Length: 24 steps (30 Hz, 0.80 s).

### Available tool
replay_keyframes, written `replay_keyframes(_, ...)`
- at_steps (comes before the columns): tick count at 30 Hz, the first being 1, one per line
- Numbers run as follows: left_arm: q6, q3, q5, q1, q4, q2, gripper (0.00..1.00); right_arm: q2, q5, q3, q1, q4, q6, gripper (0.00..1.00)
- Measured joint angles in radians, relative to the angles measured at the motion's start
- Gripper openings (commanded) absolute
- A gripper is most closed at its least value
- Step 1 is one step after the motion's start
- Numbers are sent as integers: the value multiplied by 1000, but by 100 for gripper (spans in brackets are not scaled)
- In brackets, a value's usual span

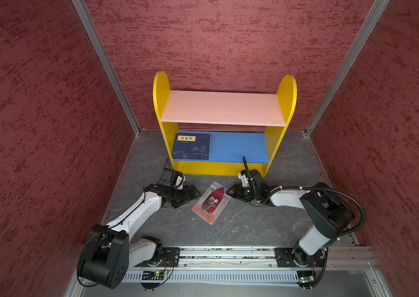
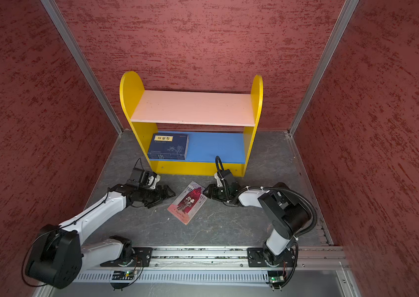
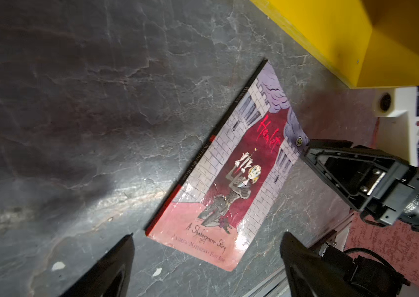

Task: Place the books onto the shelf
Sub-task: 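Move both grippers down to opposite edges of the Hamlet book, then squeeze the Hamlet book between both grippers, tilting it up on edge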

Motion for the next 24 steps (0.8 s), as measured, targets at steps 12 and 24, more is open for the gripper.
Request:
replay_keyframes(12,33,29,-8,-34,97,158,87,-325,39,-169,27,-24,172,57)
replay_keyframes(24,37,-5,32,-90,187,188,89,-230,21,-166,72,-27,217,57)
